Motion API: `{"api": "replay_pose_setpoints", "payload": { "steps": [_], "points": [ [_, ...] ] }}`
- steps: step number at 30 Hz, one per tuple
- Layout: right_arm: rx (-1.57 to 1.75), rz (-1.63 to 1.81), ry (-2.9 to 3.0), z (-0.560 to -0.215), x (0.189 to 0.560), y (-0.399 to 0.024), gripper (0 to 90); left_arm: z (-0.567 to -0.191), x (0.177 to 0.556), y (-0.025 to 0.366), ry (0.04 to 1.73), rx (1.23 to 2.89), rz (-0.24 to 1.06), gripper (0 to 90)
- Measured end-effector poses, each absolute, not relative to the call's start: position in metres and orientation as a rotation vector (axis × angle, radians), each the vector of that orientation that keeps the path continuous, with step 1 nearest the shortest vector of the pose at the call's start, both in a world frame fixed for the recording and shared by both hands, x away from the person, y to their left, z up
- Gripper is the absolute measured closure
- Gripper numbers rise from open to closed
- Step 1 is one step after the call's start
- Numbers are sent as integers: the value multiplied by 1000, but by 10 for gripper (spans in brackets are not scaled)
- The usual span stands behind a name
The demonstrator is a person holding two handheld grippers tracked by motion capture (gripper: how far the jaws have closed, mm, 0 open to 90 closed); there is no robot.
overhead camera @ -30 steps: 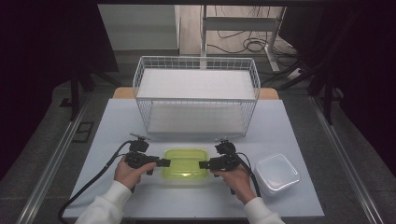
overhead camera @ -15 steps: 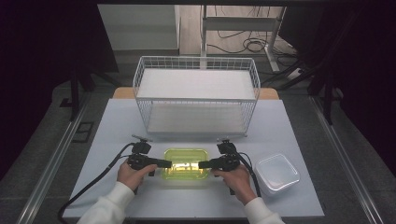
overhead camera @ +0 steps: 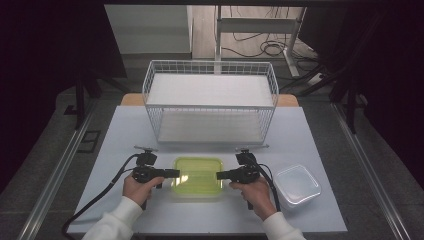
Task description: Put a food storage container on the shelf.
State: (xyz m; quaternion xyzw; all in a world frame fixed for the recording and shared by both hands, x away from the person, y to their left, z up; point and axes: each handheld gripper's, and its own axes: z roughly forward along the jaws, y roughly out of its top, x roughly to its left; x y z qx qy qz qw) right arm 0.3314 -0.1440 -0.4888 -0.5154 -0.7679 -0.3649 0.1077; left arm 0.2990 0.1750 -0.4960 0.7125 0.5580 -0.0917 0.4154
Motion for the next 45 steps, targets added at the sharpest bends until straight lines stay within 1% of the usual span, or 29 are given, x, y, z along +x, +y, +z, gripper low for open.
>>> {"api": "replay_pose_setpoints", "payload": {
  "steps": [5,11,14,20,45],
  "points": [
    [-1498,-1093,-2292,-486,329,-142,759,-493,297,176,1388,1785,-214,771],
    [-1466,-1156,-2357,-473,324,-141,760,-484,293,178,1355,1765,-178,778],
    [-1439,-1182,-2426,-463,319,-138,758,-477,291,178,1328,1769,-137,778],
    [-1405,-1228,-2491,-451,314,-140,758,-468,288,178,1287,1764,-113,784],
    [-1357,-1368,-2566,-421,303,-151,757,-436,282,167,1200,1756,-17,789]
  ]
}}
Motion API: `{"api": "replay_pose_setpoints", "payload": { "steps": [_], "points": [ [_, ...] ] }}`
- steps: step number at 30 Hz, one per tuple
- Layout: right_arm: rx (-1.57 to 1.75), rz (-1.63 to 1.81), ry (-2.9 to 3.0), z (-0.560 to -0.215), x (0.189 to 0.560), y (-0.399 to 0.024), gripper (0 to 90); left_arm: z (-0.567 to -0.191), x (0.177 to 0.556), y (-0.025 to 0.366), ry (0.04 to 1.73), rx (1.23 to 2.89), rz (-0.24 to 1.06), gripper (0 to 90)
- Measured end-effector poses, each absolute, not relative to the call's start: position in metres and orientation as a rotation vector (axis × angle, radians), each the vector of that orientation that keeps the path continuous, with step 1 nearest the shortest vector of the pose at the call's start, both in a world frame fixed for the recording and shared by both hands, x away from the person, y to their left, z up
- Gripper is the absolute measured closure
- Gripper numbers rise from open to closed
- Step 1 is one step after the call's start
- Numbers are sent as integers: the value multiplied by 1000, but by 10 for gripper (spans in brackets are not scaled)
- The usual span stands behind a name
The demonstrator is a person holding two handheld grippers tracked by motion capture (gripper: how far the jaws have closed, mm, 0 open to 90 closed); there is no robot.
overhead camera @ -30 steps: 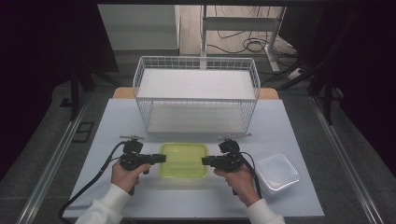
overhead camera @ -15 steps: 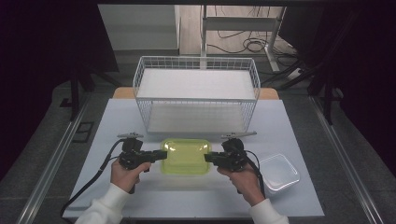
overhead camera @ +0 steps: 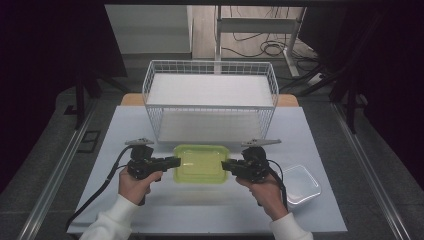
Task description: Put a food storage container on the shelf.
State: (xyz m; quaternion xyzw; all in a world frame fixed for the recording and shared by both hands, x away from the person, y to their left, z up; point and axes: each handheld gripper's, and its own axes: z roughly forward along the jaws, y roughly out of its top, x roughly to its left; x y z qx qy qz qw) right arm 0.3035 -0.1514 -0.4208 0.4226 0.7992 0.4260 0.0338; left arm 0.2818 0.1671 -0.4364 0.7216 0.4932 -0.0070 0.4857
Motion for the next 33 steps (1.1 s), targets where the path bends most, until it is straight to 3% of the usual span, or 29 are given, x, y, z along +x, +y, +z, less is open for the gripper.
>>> {"api": "replay_pose_setpoints", "payload": {
  "steps": [23,33],
  "points": [
    [1247,1333,2412,-400,303,-158,758,-414,288,162,1149,1754,12,790],
    [1198,1348,2357,-370,301,-163,757,-382,293,158,1090,1744,44,791]
  ]
}}
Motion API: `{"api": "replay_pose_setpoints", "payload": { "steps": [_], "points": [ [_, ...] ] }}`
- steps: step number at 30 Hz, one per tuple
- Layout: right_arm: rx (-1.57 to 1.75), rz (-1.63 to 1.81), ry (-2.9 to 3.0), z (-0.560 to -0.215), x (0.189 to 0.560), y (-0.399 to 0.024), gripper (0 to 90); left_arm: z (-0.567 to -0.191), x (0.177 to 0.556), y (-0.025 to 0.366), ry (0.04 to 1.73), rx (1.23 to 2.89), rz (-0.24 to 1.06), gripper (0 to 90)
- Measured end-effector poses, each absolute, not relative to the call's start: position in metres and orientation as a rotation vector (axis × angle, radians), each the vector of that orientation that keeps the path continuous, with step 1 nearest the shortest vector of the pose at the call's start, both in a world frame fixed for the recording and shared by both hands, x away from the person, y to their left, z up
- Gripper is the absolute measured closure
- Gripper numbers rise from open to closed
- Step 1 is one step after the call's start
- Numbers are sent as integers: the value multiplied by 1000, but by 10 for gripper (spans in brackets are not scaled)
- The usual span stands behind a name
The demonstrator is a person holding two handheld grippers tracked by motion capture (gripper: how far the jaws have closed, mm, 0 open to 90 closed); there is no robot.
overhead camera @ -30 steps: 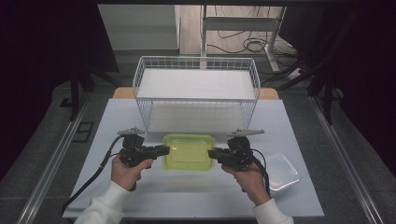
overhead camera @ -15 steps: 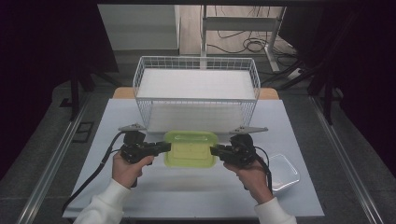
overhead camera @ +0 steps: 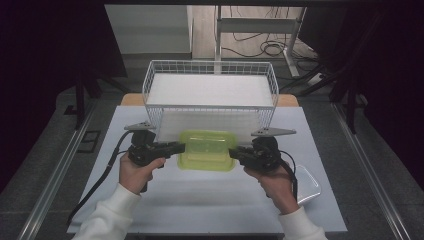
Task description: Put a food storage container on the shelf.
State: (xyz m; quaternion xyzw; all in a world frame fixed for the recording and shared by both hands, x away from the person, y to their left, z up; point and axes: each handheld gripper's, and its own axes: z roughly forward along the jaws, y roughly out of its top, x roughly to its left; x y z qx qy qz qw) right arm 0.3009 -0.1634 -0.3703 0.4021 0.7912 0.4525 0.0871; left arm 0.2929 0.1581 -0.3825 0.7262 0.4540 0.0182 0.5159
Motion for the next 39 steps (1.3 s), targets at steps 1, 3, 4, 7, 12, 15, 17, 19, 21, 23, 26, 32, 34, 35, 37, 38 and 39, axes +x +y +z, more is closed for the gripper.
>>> {"api": "replay_pose_setpoints", "payload": {
  "steps": [1,3,4,7,12,15,17,19,21,23,26,32,34,35,37,38,39],
  "points": [
    [1196,1352,2353,-366,301,-164,757,-378,293,158,1086,1743,52,792],
    [1186,1362,2343,-353,303,-165,757,-364,295,157,1069,1741,78,794],
    [1184,1367,2337,-348,304,-165,757,-360,296,157,1064,1738,82,794],
    [1179,1374,2324,-336,307,-166,758,-350,300,157,1056,1728,83,794],
    [1169,1375,2309,-324,314,-165,757,-340,309,158,1054,1725,77,794],
    [1164,1386,2304,-320,318,-164,757,-336,315,159,1052,1722,75,794],
    [1162,1386,2298,-318,320,-164,758,-334,316,160,1055,1723,78,794],
    [1165,1393,2294,-317,324,-163,757,-332,319,160,1055,1725,85,794],
    [1175,1415,2290,-316,331,-163,758,-330,324,160,1057,1725,86,794],
    [1178,1421,2289,-315,333,-163,758,-329,329,161,1062,1720,77,794],
    [1179,1425,2289,-310,343,-162,758,-325,338,163,1064,1717,68,794],
    [1197,1440,2283,-306,358,-161,762,-321,353,166,1071,1712,51,794],
    [1210,1452,2282,-302,366,-160,764,-318,361,168,1076,1704,38,795],
    [1210,1452,2282,-302,366,-160,764,-318,361,168,1076,1704,38,794],
    [1222,1470,2287,-298,376,-160,766,-315,370,170,1079,1698,25,795],
    [1227,1473,2290,-298,379,-160,766,-315,373,170,1083,1696,18,794],
    [1232,1476,2291,-297,383,-160,766,-315,376,170,1085,1693,12,794]
  ]
}}
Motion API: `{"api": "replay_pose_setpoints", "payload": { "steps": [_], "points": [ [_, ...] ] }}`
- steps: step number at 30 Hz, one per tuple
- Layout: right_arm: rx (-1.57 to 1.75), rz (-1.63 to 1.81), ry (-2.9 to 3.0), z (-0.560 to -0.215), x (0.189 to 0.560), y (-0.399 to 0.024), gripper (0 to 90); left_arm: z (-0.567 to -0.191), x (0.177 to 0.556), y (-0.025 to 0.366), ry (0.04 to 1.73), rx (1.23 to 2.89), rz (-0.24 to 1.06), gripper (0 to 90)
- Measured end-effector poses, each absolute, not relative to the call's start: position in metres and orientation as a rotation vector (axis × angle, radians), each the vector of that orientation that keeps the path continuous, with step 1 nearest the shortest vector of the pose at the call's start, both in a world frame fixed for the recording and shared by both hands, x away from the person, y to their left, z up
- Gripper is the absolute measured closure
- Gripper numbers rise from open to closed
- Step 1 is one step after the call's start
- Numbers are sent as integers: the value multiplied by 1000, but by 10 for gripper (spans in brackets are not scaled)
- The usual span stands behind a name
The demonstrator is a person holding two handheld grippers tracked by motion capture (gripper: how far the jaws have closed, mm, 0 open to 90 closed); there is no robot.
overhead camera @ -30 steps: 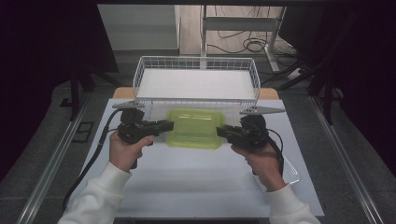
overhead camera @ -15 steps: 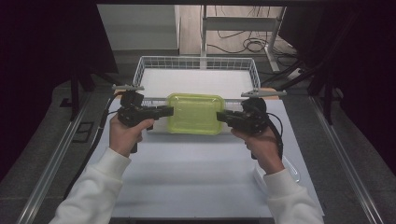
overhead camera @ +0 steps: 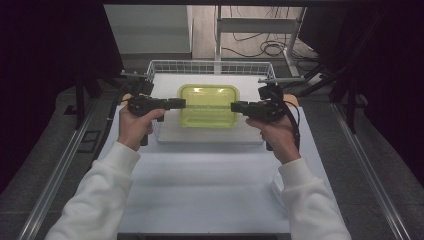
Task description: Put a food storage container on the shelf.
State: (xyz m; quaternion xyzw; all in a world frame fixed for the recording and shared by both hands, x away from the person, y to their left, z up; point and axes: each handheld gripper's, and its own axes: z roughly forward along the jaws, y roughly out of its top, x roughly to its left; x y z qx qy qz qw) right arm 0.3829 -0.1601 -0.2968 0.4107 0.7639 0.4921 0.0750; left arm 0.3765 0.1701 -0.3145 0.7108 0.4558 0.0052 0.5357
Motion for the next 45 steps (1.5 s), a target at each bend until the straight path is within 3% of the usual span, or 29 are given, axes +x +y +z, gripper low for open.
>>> {"api": "replay_pose_setpoints", "payload": {
  "steps": [20,45],
  "points": [
    [1310,1518,2291,-291,427,-168,770,-303,422,165,1108,1713,-27,794],
    [1464,1548,2282,-305,482,-168,771,-320,479,168,1209,1649,-133,798]
  ]
}}
